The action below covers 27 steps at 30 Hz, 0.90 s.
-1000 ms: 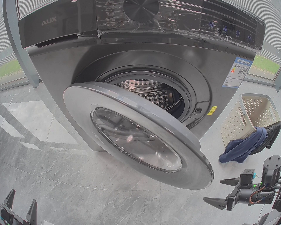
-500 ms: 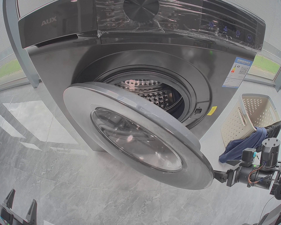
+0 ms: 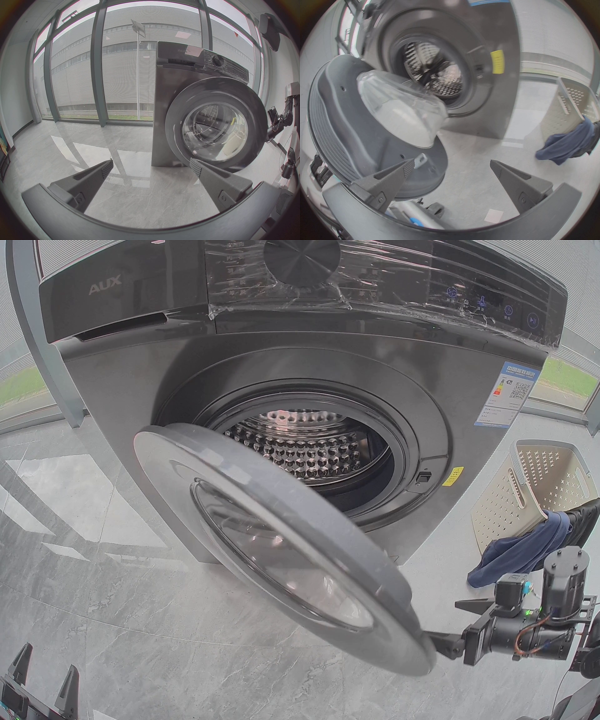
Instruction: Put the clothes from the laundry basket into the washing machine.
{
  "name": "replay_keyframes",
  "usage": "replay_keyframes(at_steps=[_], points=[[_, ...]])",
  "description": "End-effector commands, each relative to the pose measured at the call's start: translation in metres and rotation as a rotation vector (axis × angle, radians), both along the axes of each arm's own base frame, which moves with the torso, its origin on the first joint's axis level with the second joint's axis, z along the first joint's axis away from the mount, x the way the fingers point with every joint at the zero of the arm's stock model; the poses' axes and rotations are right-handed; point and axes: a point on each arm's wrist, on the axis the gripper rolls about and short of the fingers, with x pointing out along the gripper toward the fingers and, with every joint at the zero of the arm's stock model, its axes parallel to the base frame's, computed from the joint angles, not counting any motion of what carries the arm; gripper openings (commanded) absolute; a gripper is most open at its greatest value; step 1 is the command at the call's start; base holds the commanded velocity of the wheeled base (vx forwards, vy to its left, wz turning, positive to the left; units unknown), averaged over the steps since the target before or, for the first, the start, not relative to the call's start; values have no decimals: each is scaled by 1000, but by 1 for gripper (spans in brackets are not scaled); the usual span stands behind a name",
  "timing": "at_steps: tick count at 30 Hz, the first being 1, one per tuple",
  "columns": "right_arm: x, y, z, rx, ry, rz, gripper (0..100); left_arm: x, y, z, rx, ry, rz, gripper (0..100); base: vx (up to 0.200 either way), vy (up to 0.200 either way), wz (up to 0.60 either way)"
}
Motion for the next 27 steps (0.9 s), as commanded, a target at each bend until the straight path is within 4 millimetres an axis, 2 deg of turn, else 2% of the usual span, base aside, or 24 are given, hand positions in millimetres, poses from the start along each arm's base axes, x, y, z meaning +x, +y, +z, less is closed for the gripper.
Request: replay_keyframes(at_steps=[1, 6, 13, 14, 15, 16, 20, 21, 22, 23, 27], points=[[-19, 5, -10, -19, 39, 84, 100, 0, 0, -5, -1, 0, 1, 100, 0, 0, 0], [-18, 3, -10, -21, 39, 69, 100, 0, 0, -5, 1, 0, 1, 100, 0, 0, 0], [-2, 14, 4, 23, -4, 28, 100, 0, 0, -5, 1, 0, 1, 100, -200, 0, 0], [7, 20, 7, 29, -10, -18, 100, 0, 0, -5, 1, -1, 1, 100, -200, 0, 0], [8, 21, 8, 31, -12, -19, 100, 0, 0, -5, 1, -1, 1, 100, -200, 0, 0], [22, 30, 9, 41, -13, -67, 100, 0, 0, -5, 1, -1, 1, 100, 0, 0, 0], [48, 47, 11, 38, -31, -123, 100, 0, 0, -5, -1, -1, 1, 100, 0, 0, 0], [48, 47, 11, 38, -31, -123, 100, 0, 0, -5, -1, -1, 1, 100, 0, 0, 0], [66, 53, 13, 34, -52, -167, 100, 0, 0, -5, -1, -1, 1, 100, 0, 0, 0], [72, 56, 13, 32, -59, -180, 100, 0, 0, -5, -1, 0, 1, 100, 0, 0, 0], [90, 70, 12, 32, -73, -184, 100, 0, 0, -5, -1, 0, 1, 100, 0, 0, 0]])
